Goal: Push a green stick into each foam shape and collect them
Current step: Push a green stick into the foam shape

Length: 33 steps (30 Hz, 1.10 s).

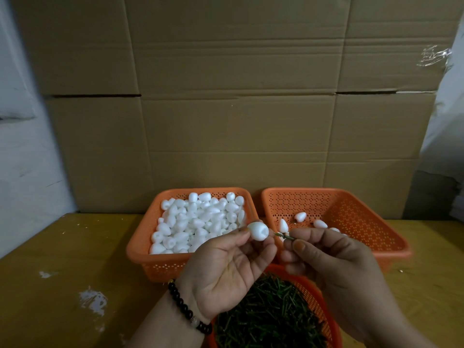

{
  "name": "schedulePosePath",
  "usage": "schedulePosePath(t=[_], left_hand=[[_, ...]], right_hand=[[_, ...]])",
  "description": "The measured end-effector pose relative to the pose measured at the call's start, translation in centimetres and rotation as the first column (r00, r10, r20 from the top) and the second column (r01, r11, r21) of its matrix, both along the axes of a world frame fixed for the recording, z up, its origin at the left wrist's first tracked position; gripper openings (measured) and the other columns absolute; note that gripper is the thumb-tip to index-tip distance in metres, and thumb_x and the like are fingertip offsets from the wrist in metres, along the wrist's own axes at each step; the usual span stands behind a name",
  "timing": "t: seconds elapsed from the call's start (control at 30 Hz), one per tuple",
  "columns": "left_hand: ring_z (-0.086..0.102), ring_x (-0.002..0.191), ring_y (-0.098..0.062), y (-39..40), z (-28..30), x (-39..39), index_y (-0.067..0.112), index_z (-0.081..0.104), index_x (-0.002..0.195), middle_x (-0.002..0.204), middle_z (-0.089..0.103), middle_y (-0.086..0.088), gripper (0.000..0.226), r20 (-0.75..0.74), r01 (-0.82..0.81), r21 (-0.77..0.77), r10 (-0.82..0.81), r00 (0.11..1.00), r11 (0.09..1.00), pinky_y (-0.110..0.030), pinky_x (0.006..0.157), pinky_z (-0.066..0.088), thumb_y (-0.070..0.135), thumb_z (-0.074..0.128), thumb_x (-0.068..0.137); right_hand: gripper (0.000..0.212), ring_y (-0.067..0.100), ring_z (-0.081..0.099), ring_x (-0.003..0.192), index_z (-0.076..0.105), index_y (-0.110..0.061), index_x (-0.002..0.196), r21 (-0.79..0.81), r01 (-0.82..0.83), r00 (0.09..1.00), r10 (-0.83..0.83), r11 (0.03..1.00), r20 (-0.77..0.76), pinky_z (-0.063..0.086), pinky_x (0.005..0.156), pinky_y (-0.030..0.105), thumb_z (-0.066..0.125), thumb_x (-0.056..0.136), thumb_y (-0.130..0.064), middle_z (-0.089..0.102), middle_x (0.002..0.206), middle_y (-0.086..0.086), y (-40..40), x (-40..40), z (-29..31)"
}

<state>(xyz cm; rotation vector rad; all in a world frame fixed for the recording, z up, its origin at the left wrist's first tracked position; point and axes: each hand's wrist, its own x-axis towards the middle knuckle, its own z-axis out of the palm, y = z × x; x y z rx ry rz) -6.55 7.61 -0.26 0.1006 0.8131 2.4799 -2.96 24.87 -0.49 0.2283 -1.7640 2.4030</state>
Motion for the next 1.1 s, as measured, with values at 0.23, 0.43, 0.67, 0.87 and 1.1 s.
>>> schedulePosePath(t=[0.23, 0.43, 0.67, 0.87, 1.1], left_hand=[[0.070, 0.081, -0.028, 0.2, -0.1, 0.1, -0.004, 0.075, 0.089, 0.093, 0.068, -0.021, 0.024, -0.027, -0.014, -0.036, 0.013, 1.000, 0.999, -0.038, 0.073, 0.060, 0.002, 0.053, 0.081], [0.072, 0.080, -0.025, 0.4, -0.1, 0.4, 0.001, 0.077, 0.083, 0.090, 0.071, -0.018, 0.026, -0.090, -0.010, -0.050, 0.006, 0.996, 0.999, -0.037, 0.073, 0.060, 0.002, 0.051, 0.082], [0.072, 0.081, -0.025, 0.5, -0.1, 0.5, 0.001, 0.076, 0.085, 0.090, 0.071, -0.017, 0.024, -0.110, -0.020, -0.062, 0.014, 0.994, 0.998, -0.036, 0.070, 0.060, 0.000, 0.053, 0.080], [0.071, 0.079, -0.023, 0.9, -0.2, 0.6, 0.001, 0.077, 0.084, 0.090, 0.070, -0.017, 0.024, -0.119, -0.037, -0.078, 0.028, 0.992, 0.996, -0.034, 0.067, 0.059, -0.002, 0.054, 0.079], [0.071, 0.079, -0.023, 1.0, -0.4, 0.7, -0.002, 0.075, 0.087, 0.090, 0.069, -0.018, 0.022, -0.122, -0.040, -0.087, 0.029, 0.992, 0.995, -0.035, 0.071, 0.060, -0.003, 0.054, 0.079]], right_hand=[[0.002, 0.010, 0.070, 0.065, 0.071, -0.026, 0.074, 0.489, 0.427, 0.887, -0.246, 0.761, -0.392, 0.058, 0.059, 0.026, 0.070, 0.075, -0.024, 0.072, 0.074, -0.007, -0.2, 0.7, -0.3], [0.017, -0.001, 0.066, 0.065, 0.069, -0.029, 0.077, 0.556, 0.554, 0.814, -0.265, 0.620, -0.516, 0.051, 0.054, 0.013, 0.075, 0.076, -0.014, 0.068, 0.070, -0.014, -0.4, 0.4, -0.9], [0.014, 0.000, 0.065, 0.063, 0.069, -0.028, 0.076, 0.525, 0.566, 0.801, -0.274, 0.636, -0.532, 0.049, 0.053, 0.010, 0.074, 0.075, -0.014, 0.068, 0.076, -0.018, -0.5, 0.3, -1.0], [0.013, 0.000, 0.066, 0.067, 0.070, -0.023, 0.078, 0.535, 0.555, 0.805, -0.249, 0.637, -0.538, 0.051, 0.056, 0.012, 0.075, 0.076, -0.011, 0.069, 0.072, -0.013, -0.4, 0.2, -1.2], [0.010, -0.001, 0.065, 0.064, 0.071, -0.024, 0.078, 0.547, 0.561, 0.803, -0.247, 0.622, -0.543, 0.050, 0.054, 0.012, 0.074, 0.075, -0.016, 0.067, 0.069, -0.015, -0.3, 0.2, -1.3]])
